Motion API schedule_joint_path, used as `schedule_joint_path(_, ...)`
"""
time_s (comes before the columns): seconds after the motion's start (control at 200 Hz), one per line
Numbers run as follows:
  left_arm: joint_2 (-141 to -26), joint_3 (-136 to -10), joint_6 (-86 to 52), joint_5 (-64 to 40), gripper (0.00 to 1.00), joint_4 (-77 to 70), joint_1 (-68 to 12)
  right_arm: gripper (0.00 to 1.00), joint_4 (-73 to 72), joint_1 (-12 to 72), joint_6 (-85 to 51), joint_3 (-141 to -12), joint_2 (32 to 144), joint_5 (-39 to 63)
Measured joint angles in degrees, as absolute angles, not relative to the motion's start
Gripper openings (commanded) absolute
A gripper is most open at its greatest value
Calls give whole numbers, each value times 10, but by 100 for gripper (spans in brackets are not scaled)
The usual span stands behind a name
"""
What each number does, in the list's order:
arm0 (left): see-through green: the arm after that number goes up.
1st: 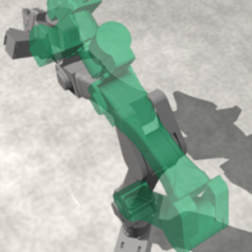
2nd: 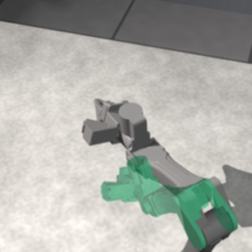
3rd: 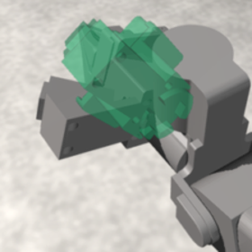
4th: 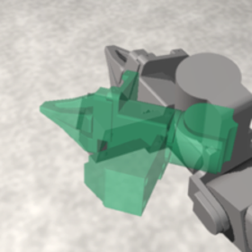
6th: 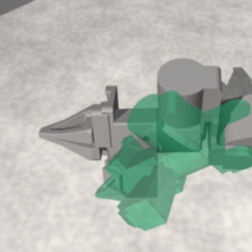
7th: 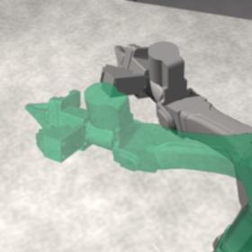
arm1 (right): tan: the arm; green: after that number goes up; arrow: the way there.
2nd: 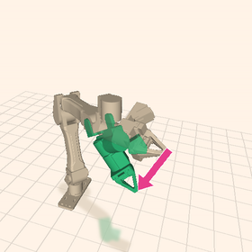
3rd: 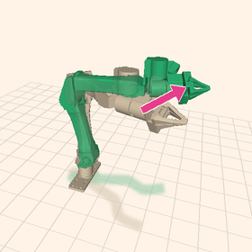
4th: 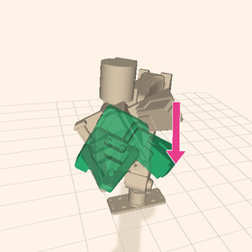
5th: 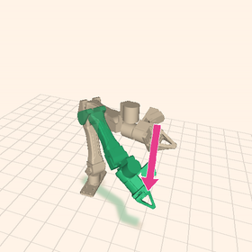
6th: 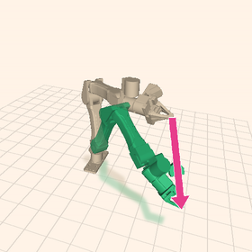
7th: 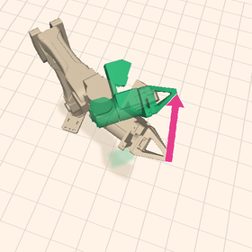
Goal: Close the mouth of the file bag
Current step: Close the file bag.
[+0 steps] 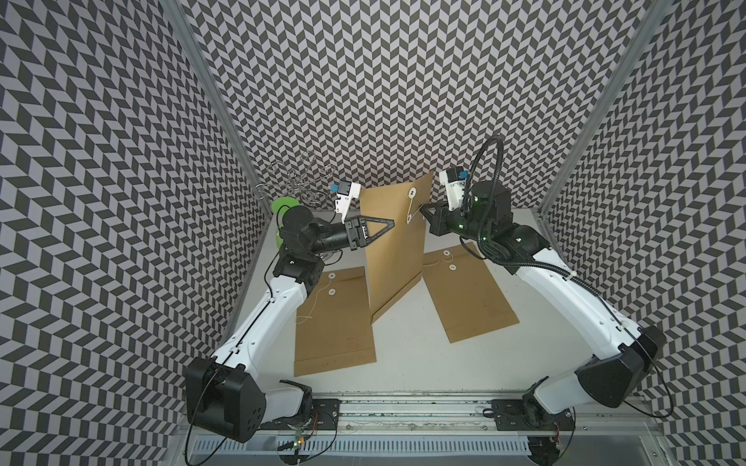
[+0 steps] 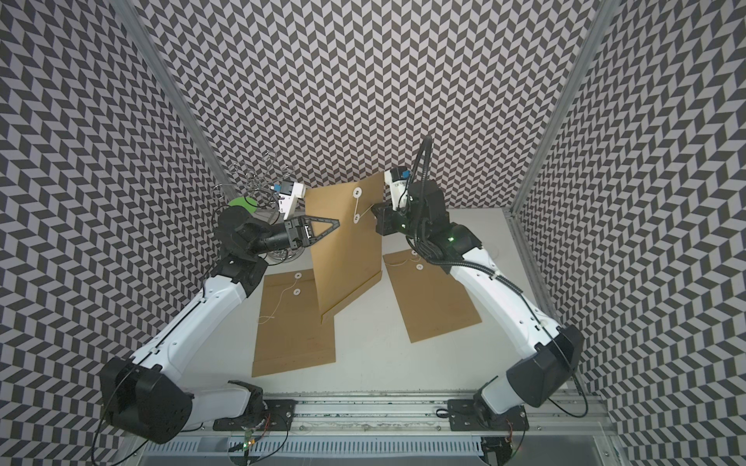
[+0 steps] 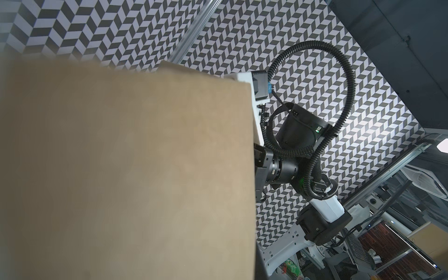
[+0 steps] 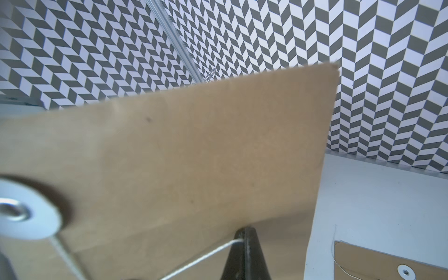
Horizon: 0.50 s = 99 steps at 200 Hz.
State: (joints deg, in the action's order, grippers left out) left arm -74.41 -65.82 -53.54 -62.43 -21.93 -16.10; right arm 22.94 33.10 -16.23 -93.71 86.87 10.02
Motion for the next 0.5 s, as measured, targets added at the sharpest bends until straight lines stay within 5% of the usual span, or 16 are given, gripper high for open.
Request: schedule_joint_path(0.496,-744,-657,-509,-576,0,-168,-170,0,280,386,-138,-1000,893,6)
